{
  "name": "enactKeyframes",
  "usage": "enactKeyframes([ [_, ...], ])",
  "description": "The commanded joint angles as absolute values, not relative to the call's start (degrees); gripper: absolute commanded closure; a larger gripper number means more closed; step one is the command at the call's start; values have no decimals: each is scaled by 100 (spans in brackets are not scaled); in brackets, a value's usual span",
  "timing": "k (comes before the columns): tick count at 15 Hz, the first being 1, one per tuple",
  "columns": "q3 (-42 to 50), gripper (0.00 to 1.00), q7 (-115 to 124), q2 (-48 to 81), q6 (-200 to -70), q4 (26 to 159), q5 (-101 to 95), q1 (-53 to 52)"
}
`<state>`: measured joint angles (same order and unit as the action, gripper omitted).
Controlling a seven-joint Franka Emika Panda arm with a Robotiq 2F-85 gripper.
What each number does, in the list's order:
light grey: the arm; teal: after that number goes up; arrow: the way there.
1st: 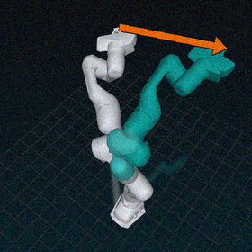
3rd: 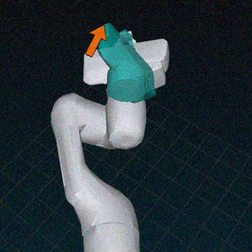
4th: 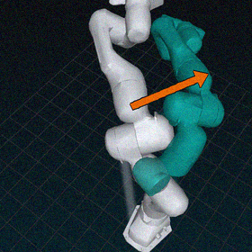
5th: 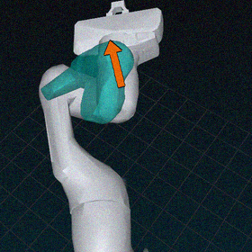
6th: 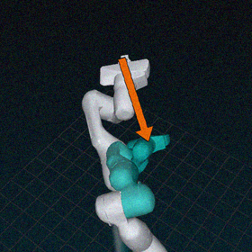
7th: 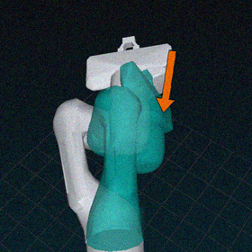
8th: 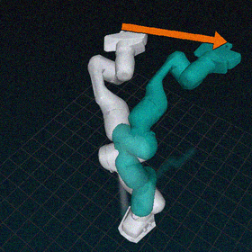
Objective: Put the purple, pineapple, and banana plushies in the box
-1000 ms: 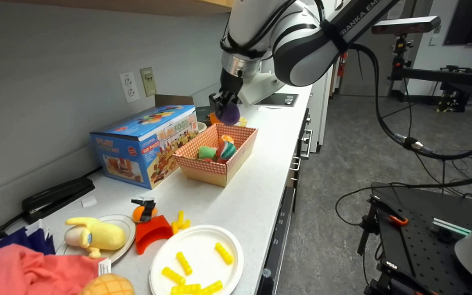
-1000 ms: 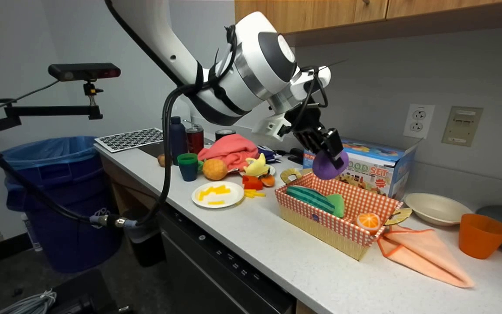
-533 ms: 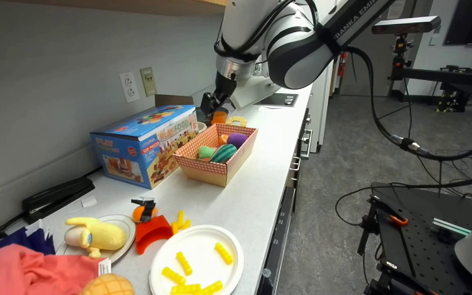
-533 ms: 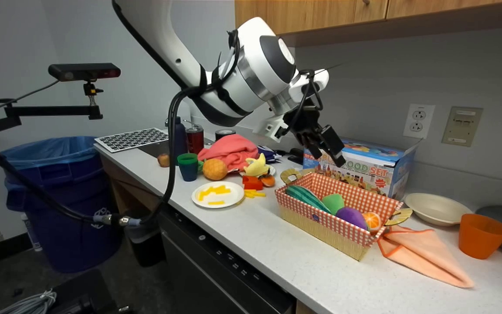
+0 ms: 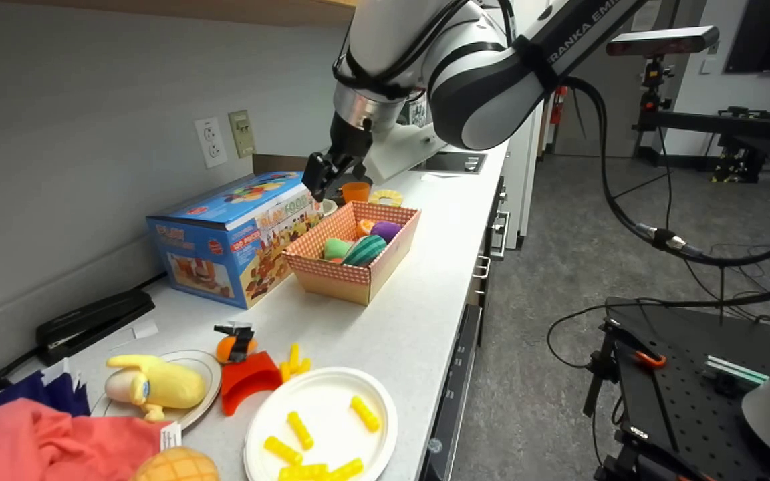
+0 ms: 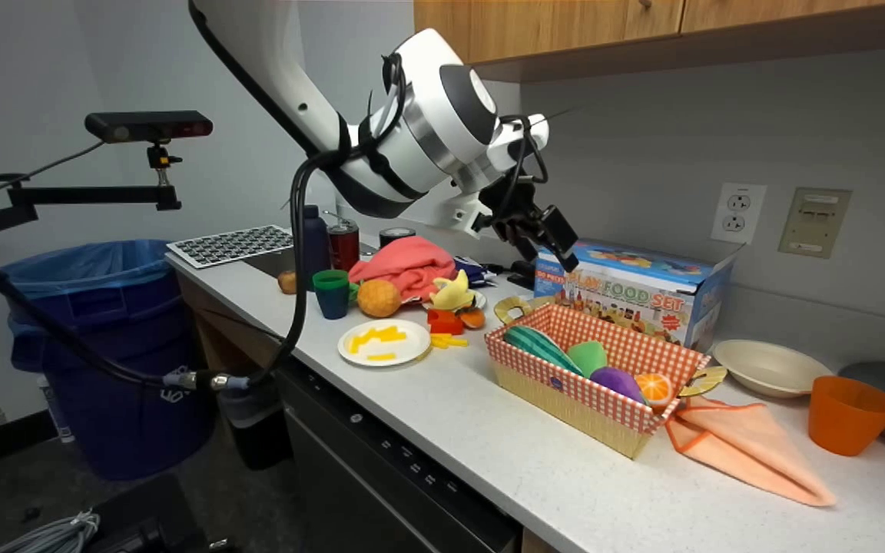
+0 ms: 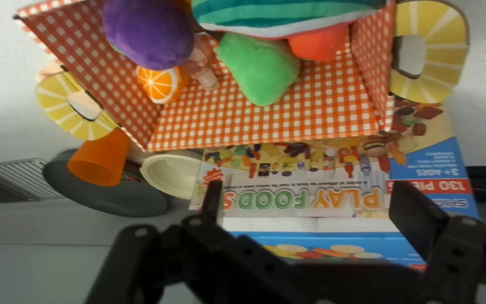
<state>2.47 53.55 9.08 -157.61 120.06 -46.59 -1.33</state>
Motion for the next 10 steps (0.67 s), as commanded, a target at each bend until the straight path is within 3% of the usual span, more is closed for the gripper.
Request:
enactKeyframes([
  [1, -105, 0, 4461, 869, -16131, 11966, -4285, -170],
  [7, -786, 0, 2191, 1002, -16613, 11902, -2661, -379],
  [10, -1677, 0, 981, 1143, -16602, 11857, -1792, -13],
])
